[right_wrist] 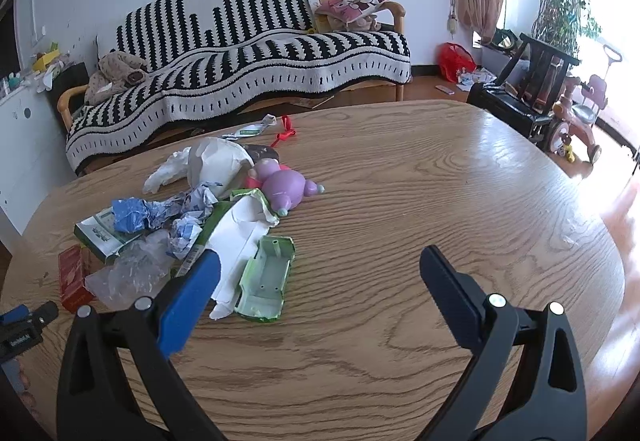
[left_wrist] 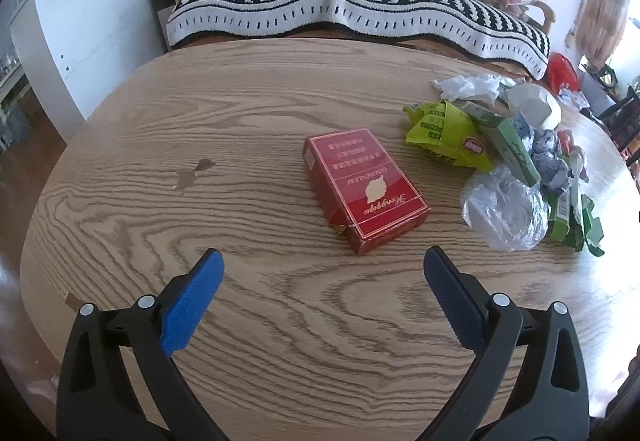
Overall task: Collect trash
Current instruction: 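Move both grippers toward the red box and green plastic tray, then grasp the red box with the left gripper while the right grasps the green tray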
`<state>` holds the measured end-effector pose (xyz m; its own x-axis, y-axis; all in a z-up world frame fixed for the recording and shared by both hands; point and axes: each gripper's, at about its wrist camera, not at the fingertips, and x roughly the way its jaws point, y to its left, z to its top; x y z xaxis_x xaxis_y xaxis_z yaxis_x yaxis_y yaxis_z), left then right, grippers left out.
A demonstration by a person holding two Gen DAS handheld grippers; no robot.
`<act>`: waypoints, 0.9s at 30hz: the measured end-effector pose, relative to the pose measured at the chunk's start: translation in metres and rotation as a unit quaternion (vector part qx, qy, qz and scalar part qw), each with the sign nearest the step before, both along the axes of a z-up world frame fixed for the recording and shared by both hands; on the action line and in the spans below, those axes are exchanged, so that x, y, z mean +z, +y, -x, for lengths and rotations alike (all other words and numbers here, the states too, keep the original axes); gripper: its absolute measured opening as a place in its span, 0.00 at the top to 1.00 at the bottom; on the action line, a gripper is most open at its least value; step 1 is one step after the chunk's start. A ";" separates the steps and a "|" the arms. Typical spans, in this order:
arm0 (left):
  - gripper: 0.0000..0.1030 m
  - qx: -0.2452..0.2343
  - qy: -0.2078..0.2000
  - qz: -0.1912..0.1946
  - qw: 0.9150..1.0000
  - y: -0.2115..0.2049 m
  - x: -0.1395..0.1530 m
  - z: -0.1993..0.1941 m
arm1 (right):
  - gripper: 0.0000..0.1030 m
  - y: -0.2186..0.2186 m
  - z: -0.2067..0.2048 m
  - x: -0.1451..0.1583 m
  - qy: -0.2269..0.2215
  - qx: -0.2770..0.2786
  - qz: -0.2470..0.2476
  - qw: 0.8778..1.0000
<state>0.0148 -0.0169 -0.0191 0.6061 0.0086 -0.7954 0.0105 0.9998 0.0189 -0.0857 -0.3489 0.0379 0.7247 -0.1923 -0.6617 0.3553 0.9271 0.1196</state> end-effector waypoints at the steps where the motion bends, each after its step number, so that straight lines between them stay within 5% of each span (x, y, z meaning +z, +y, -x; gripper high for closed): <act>1: 0.06 0.000 0.005 -0.003 1.000 -0.002 -0.002 -0.001 | 0.07 -0.002 0.000 -0.001 -0.001 0.000 -0.004 1.000; 7: 0.06 0.007 -0.008 0.007 1.000 -0.007 -0.004 -0.004 | 0.07 -0.016 0.005 -0.001 -0.020 -0.008 -0.019 1.000; 20: 0.06 0.072 -0.031 0.020 0.997 -0.016 0.007 -0.042 | 0.07 -0.001 -0.017 -0.021 0.038 -0.004 0.020 0.999; 27: 0.06 0.063 -0.010 -0.056 0.996 -0.028 -0.009 -0.072 | 0.07 0.026 -0.039 -0.033 0.077 0.035 0.032 0.996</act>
